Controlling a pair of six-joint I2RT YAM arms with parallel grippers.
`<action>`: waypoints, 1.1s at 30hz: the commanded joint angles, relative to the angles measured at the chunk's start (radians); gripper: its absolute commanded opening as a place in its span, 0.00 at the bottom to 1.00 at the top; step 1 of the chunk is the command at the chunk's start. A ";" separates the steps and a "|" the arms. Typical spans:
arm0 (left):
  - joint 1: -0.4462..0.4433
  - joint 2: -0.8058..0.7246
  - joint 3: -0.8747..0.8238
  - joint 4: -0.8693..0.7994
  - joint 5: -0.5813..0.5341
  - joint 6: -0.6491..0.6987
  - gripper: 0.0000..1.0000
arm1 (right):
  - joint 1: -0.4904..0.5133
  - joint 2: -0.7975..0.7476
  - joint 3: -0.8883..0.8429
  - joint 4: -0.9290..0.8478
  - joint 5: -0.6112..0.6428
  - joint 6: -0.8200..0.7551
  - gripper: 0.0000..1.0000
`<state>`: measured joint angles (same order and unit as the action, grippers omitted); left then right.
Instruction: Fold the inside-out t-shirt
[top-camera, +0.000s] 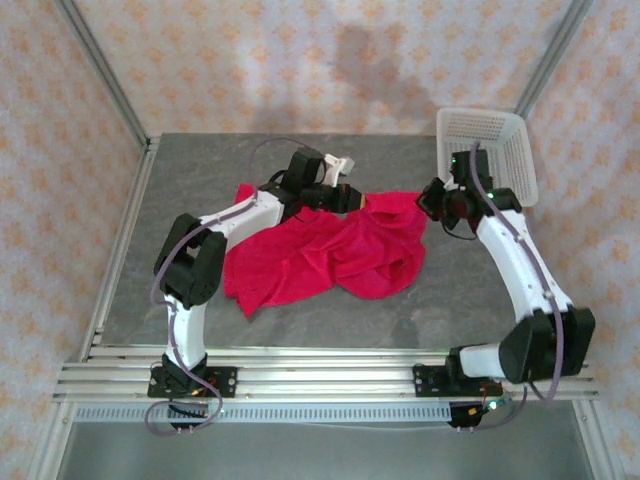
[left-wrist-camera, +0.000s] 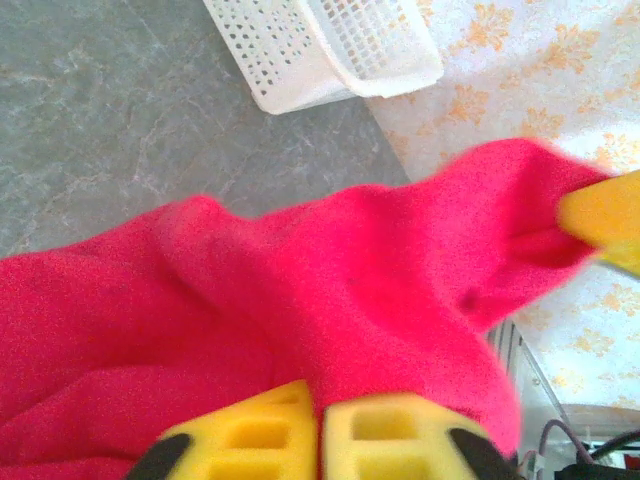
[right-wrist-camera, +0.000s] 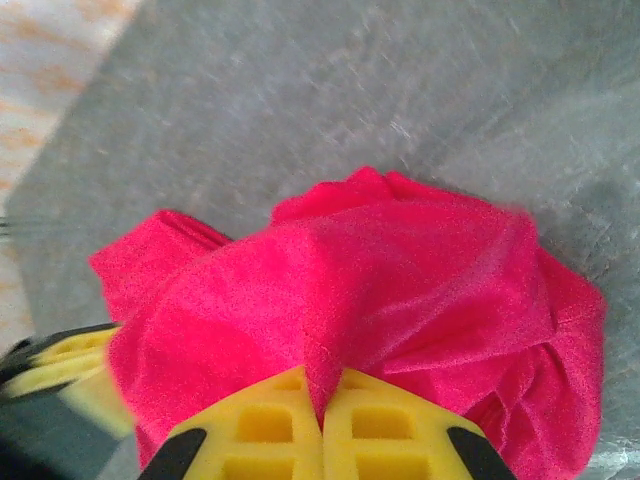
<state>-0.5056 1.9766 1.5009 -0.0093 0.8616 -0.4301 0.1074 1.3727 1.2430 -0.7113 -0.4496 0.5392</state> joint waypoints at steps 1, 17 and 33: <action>0.014 -0.139 0.017 -0.132 -0.163 0.038 0.34 | -0.020 0.011 0.003 0.040 0.009 0.012 0.00; 0.226 -0.541 -0.479 -0.560 -0.683 -0.011 0.75 | -0.153 -0.059 0.040 0.041 0.114 0.007 0.00; 0.344 -0.300 -0.461 -0.518 -0.752 -0.013 0.42 | -0.152 -0.075 0.013 0.059 0.054 0.015 0.00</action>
<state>-0.1692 1.6531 1.0035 -0.5503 0.1326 -0.4412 -0.0402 1.3079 1.2625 -0.6792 -0.3828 0.5457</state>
